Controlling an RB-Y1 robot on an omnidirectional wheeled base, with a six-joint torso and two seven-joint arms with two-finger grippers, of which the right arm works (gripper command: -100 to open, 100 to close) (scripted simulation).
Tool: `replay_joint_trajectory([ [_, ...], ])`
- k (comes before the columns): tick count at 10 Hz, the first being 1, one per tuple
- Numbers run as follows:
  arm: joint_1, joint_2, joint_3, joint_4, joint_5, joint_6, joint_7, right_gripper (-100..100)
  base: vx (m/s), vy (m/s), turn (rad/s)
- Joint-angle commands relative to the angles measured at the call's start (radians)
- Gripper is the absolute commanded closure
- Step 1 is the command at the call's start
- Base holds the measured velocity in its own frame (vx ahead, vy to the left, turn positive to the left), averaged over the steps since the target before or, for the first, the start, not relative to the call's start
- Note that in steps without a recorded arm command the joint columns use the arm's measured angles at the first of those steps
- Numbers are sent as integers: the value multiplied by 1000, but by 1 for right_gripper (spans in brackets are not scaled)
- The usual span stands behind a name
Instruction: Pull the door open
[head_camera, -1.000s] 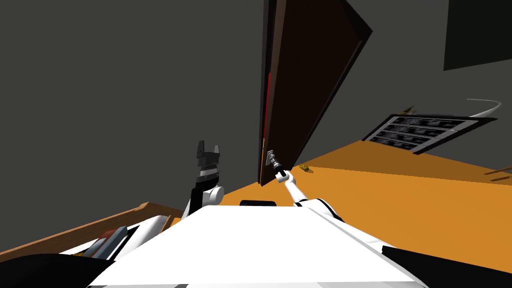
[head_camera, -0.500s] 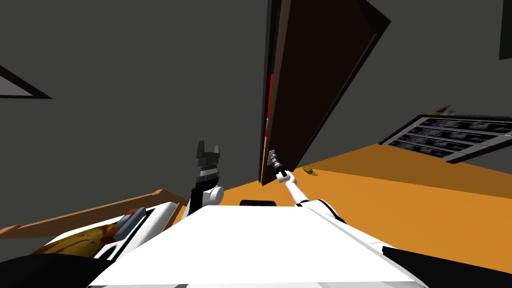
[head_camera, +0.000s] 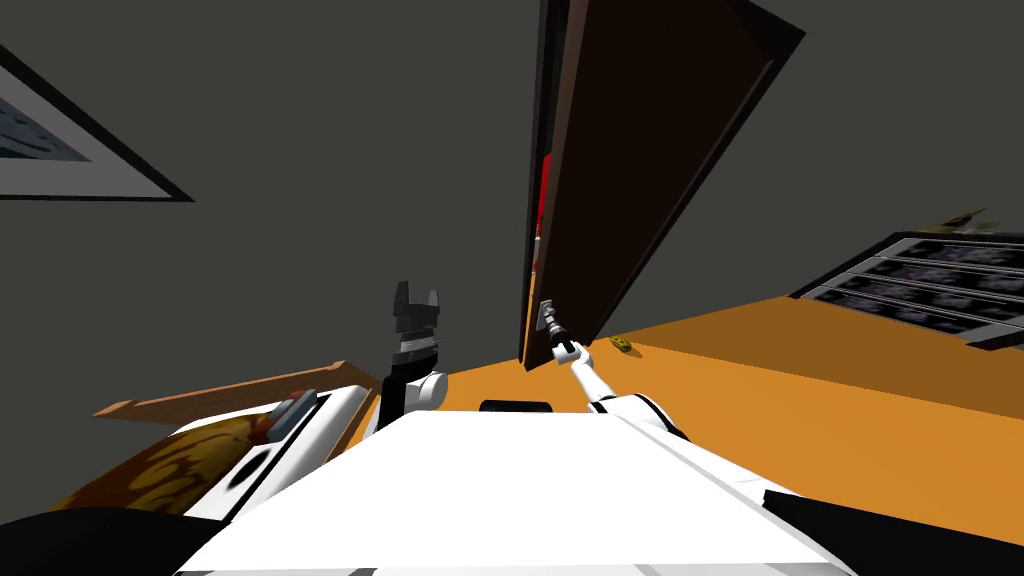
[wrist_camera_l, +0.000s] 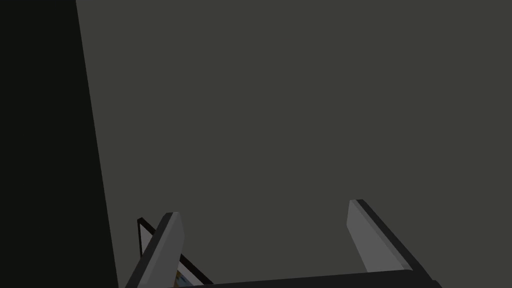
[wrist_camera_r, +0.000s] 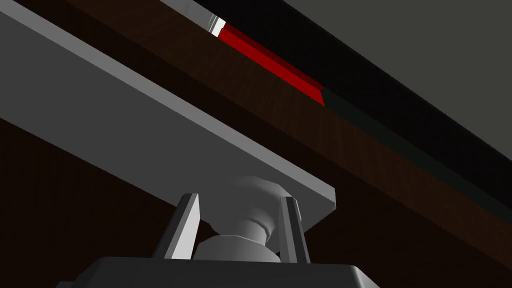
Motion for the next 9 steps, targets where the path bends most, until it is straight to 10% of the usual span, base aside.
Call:
replay_joint_trajectory([
  [1, 24, -19, -7, -50, -6, 37, -17, 100, -17, -7, -16],
  [9, 27, -36, 3, -61, -129, 23, -235, 100, -48, -49, 123],
])
